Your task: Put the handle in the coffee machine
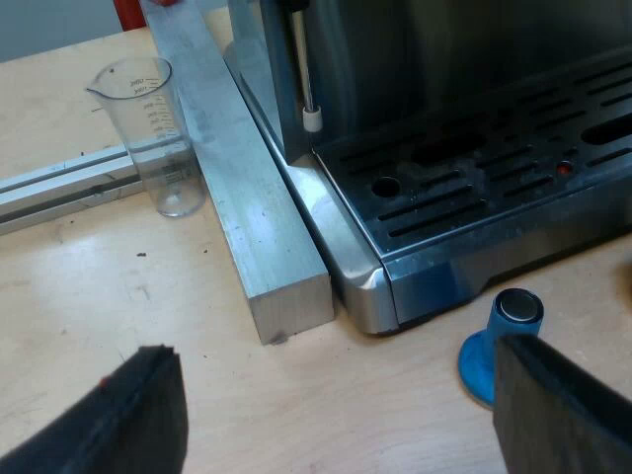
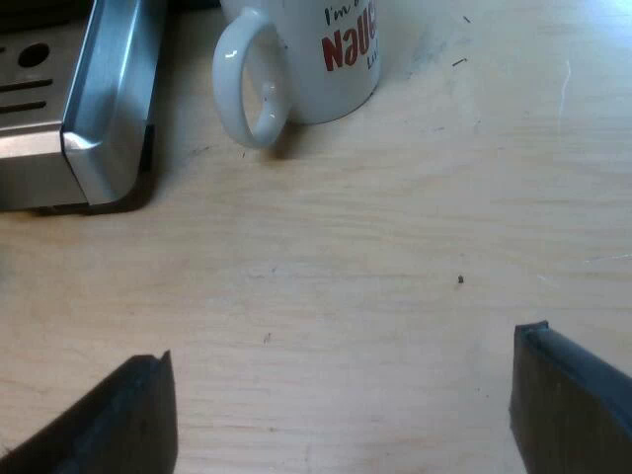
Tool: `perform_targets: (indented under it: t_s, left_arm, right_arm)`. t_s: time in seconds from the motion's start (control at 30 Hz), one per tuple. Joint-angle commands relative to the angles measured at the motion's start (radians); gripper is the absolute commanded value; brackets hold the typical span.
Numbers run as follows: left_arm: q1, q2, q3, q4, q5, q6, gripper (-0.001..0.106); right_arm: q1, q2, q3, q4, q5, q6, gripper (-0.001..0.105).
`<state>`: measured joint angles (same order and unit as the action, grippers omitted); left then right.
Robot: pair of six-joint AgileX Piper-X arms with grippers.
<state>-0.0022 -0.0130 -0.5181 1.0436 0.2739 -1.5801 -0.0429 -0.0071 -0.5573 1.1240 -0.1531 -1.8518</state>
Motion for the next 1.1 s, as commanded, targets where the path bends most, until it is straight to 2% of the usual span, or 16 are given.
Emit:
perform_targets:
  t_s: [0.03,0.17,0.27,0.4,0.5,0.6,0.7,0.73,0.77,0.83,0.97,1.1]
  left_arm:
    - [-0.006,-0.137,0.000,-0.018,-0.009,-0.010,0.067]
    - [-0.006,-0.131,-0.008,-0.016,-0.009,-0.010,0.067]
    - [-0.006,-0.110,-0.031,-0.010,-0.001,-0.010,0.067]
    - [-0.006,-0.043,-0.083,-0.009,0.064,-0.010,0.067]
    - [-0.006,0.017,-0.116,-0.009,0.119,-0.010,0.067]
    - [-0.006,0.083,-0.150,-0.009,0.171,-0.010,0.067]
    - [-0.006,0.134,-0.180,-0.009,0.183,-0.010,0.067]
    - [-0.006,0.134,-0.180,-0.009,0.183,-0.010,0.067]
    - [-0.006,0.153,-0.190,-0.009,0.192,-0.001,0.067]
    - [-0.006,0.212,-0.232,-0.009,0.272,0.062,0.067]
    - [-0.019,0.285,-0.271,-0.009,0.368,0.100,0.067]
    - [-0.075,0.338,-0.282,-0.009,0.386,0.105,0.067]
  right_arm:
    - [-0.003,-0.045,-0.011,-0.013,0.018,-0.007,0.071]
    - [-0.003,-0.024,-0.047,0.017,0.014,0.013,0.071]
    - [0.000,0.027,-0.097,0.074,-0.042,0.014,0.071]
    - [-0.001,0.116,-0.168,0.142,-0.055,0.003,0.071]
    - [-0.001,0.187,-0.225,0.191,-0.092,-0.031,0.071]
    - [0.011,0.263,-0.288,0.219,-0.130,-0.030,0.071]
    - [0.025,0.307,-0.314,0.245,-0.133,-0.031,0.071]
    - [0.041,0.359,-0.348,0.283,-0.131,-0.033,0.071]
    - [0.052,0.394,-0.365,0.309,-0.139,-0.036,0.071]
    - [0.072,0.445,-0.387,0.331,-0.143,-0.037,0.071]
    - [0.131,0.543,-0.432,0.339,-0.142,-0.044,0.071]
    - [0.191,0.620,-0.473,0.339,-0.119,-0.056,0.071]
